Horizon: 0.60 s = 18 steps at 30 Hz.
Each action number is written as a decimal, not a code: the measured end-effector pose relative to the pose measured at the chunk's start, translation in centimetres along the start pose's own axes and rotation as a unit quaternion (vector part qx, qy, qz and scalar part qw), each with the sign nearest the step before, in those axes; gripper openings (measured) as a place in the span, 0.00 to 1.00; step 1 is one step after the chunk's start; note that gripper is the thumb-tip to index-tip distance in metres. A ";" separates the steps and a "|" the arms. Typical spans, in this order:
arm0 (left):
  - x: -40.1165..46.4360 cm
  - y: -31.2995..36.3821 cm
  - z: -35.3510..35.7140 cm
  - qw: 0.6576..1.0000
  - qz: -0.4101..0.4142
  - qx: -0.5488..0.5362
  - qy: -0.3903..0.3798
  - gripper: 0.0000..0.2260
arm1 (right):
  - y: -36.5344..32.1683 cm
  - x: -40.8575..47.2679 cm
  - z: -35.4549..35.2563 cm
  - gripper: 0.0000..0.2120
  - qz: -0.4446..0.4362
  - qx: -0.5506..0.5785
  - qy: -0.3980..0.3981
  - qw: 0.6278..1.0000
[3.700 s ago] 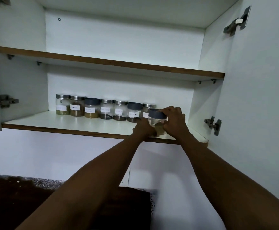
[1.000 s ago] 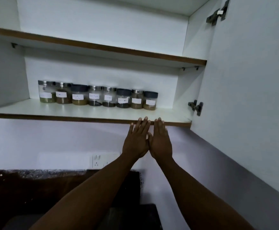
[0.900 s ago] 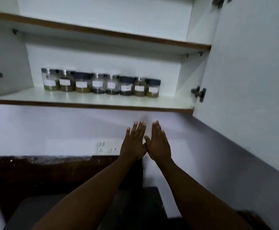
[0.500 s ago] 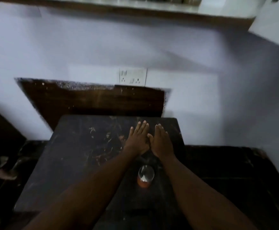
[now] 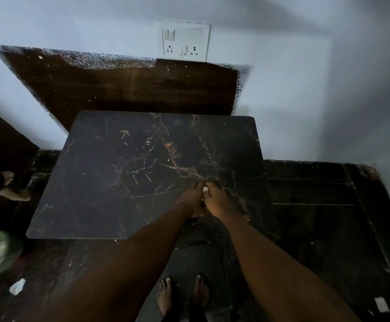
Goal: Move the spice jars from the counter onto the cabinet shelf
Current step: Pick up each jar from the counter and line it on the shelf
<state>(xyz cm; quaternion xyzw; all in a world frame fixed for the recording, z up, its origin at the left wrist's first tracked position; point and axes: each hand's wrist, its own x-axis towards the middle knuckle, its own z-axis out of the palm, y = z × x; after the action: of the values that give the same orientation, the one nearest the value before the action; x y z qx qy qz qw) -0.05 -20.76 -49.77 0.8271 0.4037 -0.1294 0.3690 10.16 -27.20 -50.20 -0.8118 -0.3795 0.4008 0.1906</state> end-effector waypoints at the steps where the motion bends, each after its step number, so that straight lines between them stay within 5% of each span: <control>1: -0.1 -0.1 -0.3 1.000 0.000 -0.019 0.012 0.45 | -0.2 -0.3 -0.4 0.21 -0.015 0.022 -0.009 1.000; 10: -2.4 3.9 -15.6 0.963 0.105 -0.192 0.156 0.37 | -10.2 -1.3 -13.3 0.52 -0.193 -0.097 -0.002 0.976; 15: -5.0 6.6 -24.0 0.914 0.193 -0.280 0.223 0.27 | -19.0 -3.8 -21.0 0.55 -0.243 -0.110 0.068 0.961; 18: -6.9 8.4 -28.1 0.869 0.242 -0.362 0.236 0.22 | -23.5 -6.1 -25.2 0.46 -0.286 -0.102 0.105 0.947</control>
<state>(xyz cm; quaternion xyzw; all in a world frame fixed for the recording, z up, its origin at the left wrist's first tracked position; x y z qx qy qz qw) -0.43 -7.98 -22.47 0.7134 0.2843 0.3179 0.5560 16.93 -16.97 -17.37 -0.7218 -0.6125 0.2007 0.2523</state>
